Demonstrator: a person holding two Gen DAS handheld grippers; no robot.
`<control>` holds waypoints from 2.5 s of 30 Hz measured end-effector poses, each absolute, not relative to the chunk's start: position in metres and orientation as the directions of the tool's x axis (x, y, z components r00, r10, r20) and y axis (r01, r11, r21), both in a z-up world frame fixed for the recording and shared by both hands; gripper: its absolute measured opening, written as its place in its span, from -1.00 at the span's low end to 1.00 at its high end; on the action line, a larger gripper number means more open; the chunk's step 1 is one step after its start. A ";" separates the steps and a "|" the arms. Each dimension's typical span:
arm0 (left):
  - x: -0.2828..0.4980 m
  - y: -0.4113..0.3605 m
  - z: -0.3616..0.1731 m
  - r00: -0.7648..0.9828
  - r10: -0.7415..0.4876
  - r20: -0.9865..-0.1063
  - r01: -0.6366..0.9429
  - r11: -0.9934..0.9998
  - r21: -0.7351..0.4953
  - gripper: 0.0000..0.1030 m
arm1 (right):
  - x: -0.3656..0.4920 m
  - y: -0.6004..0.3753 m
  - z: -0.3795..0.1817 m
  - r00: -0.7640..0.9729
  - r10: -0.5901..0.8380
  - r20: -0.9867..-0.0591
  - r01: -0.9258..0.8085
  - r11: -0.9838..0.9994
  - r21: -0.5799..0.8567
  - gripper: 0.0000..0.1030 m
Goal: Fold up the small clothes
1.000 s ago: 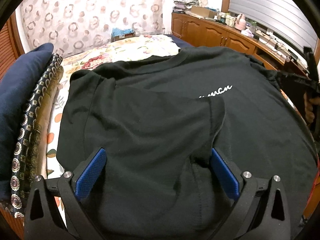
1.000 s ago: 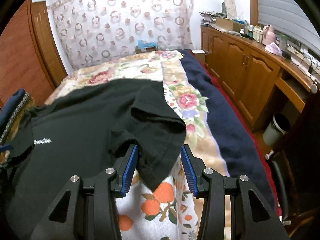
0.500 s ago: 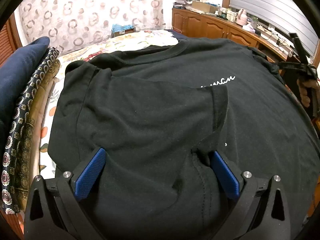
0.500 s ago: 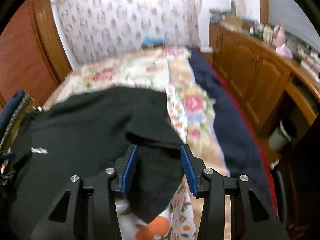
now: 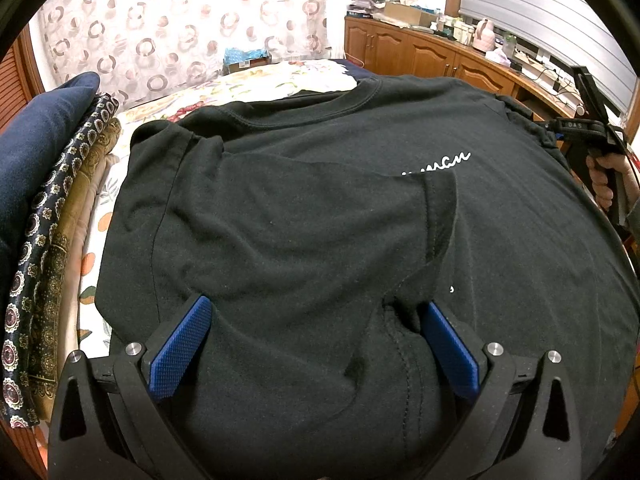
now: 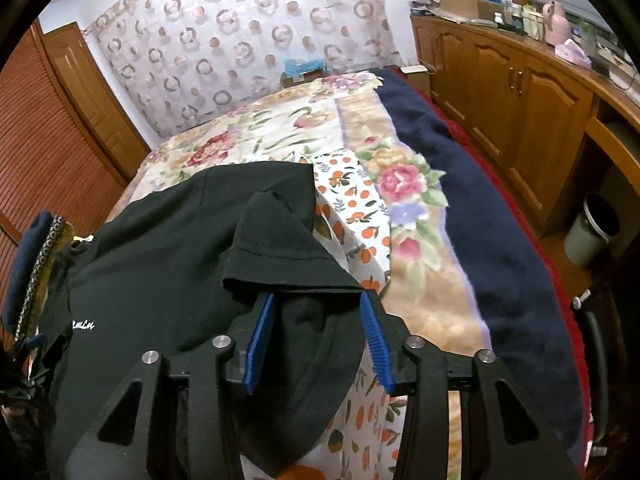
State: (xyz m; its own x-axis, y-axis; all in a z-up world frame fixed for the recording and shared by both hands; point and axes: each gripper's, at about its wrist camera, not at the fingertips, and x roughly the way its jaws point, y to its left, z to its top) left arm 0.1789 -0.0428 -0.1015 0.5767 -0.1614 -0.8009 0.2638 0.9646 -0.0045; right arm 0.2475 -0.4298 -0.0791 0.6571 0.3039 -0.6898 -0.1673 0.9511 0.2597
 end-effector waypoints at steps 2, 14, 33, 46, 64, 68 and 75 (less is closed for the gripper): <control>0.179 -0.043 -0.101 0.577 -0.162 -0.801 0.264 0.965 -0.005 1.00 | 0.247 -0.428 -0.078 0.668 0.277 -0.691 -0.177 0.961 0.214 -0.14; 0.179 -0.042 -0.102 0.576 -0.162 -0.801 0.264 0.965 -0.006 1.00 | 0.270 -0.415 -0.083 0.690 0.274 -0.670 -0.211 0.962 0.176 -0.25; 0.146 -0.016 -0.053 0.702 -0.156 -0.695 0.196 0.980 -0.021 1.00 | 0.176 -0.267 0.004 0.657 0.461 -0.597 -0.546 0.836 0.044 -0.88; 0.141 -0.008 -0.056 0.707 -0.163 -0.688 0.192 0.981 -0.034 1.00 | 0.191 -0.258 -0.029 0.644 0.353 -0.678 -0.519 0.853 -0.049 -0.28; 0.138 -0.012 -0.067 0.683 -0.155 -0.714 0.186 0.982 -0.035 1.00 | 0.219 -0.265 -0.071 0.656 0.345 -0.672 -0.460 0.888 0.006 -0.87; 0.138 -0.012 -0.067 0.683 -0.154 -0.714 0.185 0.982 -0.035 1.00 | 0.196 -0.258 -0.061 0.648 0.403 -0.647 -0.524 0.852 0.005 -0.87; 0.142 -0.011 -0.066 0.688 -0.152 -0.710 0.177 0.983 -0.038 1.00 | 0.153 -0.251 -0.075 0.548 0.437 -0.713 -0.632 0.775 -0.010 -0.87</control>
State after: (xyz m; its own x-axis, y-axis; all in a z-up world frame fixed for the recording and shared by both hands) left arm 0.1419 -0.0112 -0.0660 0.6876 -0.1516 -0.7101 0.1774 0.9834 -0.0382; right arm 0.1526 -0.2509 -0.0747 0.5478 0.4372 -0.7133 -0.6315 0.7753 -0.0098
